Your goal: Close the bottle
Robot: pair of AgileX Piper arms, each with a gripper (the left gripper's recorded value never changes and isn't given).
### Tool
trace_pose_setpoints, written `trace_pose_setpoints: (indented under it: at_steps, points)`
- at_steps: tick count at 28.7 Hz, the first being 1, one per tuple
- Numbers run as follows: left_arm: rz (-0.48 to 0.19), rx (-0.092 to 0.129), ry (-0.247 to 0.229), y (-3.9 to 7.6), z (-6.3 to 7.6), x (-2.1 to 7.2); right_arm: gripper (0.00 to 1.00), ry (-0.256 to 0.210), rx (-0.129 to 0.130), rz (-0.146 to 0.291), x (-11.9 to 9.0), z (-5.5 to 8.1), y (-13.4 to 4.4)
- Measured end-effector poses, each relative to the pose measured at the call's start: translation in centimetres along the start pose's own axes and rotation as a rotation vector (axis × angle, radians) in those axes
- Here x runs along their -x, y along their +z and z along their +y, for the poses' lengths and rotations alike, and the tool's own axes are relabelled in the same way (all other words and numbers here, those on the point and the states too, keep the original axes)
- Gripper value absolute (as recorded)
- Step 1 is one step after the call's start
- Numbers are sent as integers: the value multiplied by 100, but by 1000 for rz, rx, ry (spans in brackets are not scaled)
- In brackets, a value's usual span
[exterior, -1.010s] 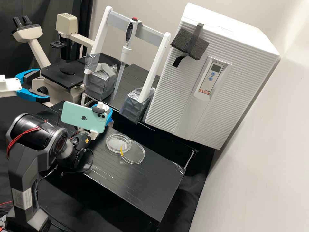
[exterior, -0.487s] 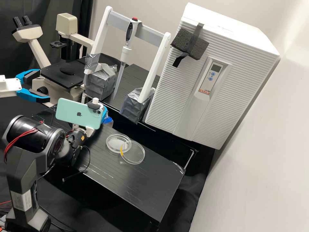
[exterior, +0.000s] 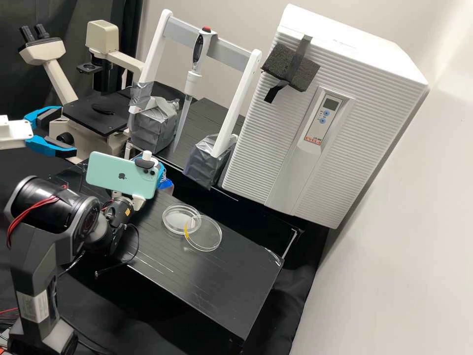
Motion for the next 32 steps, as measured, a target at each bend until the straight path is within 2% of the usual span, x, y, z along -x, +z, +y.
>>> trace_pose_setpoints:
  at_steps: [7,17,32]
  points:
    - [22,15,10,-13,7,-3,0,12,21,-14,2,35,37]
    - [21,17,9,-6,4,-6,0,18,49,-17,-48,39,44]
    - [24,20,7,-7,-2,0,0,24,51,-15,-75,54,37]
